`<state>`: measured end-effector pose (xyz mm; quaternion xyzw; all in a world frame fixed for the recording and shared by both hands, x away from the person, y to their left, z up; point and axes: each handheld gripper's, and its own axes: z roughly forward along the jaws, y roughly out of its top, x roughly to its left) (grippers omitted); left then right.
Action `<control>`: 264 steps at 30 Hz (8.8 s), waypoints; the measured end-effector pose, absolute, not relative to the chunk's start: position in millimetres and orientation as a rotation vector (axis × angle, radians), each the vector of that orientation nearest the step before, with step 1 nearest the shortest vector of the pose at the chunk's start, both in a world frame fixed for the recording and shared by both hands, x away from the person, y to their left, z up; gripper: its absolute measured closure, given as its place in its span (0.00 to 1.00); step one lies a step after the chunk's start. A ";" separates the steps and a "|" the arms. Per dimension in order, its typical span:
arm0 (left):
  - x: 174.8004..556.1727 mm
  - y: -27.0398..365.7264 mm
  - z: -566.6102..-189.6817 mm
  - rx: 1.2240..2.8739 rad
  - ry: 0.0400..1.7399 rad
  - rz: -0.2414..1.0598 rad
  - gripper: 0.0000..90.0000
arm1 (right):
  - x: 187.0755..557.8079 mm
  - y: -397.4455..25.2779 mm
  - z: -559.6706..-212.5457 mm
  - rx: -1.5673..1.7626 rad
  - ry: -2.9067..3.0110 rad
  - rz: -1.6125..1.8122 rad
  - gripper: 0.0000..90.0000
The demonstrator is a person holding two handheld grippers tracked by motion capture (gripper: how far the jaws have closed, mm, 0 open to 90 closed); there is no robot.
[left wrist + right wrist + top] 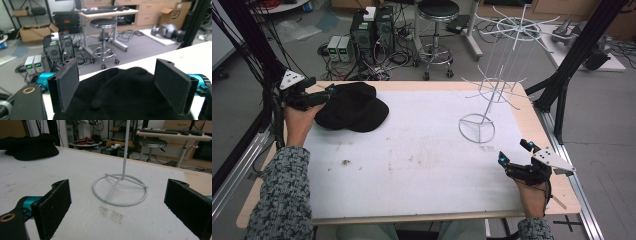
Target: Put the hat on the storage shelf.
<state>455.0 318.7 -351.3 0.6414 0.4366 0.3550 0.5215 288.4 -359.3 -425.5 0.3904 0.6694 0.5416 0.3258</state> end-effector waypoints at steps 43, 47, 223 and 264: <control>510.5 318.3 -427.1 1.856 1.274 0.681 0.59 | 295.3 -345.0 -429.6 0.974 1.863 1.360 0.07; 508.1 315.1 -423.3 1.895 1.239 0.692 0.79 | 295.2 -345.0 -429.6 0.974 1.865 1.363 0.07; 457.4 9.9 -173.8 2.014 0.138 0.315 0.57 | 300.8 -360.4 -433.4 1.000 1.875 1.370 0.07; 332.0 236.2 -205.0 1.783 0.531 0.705 0.32 | 315.9 -336.0 -425.8 0.947 1.861 1.352 0.07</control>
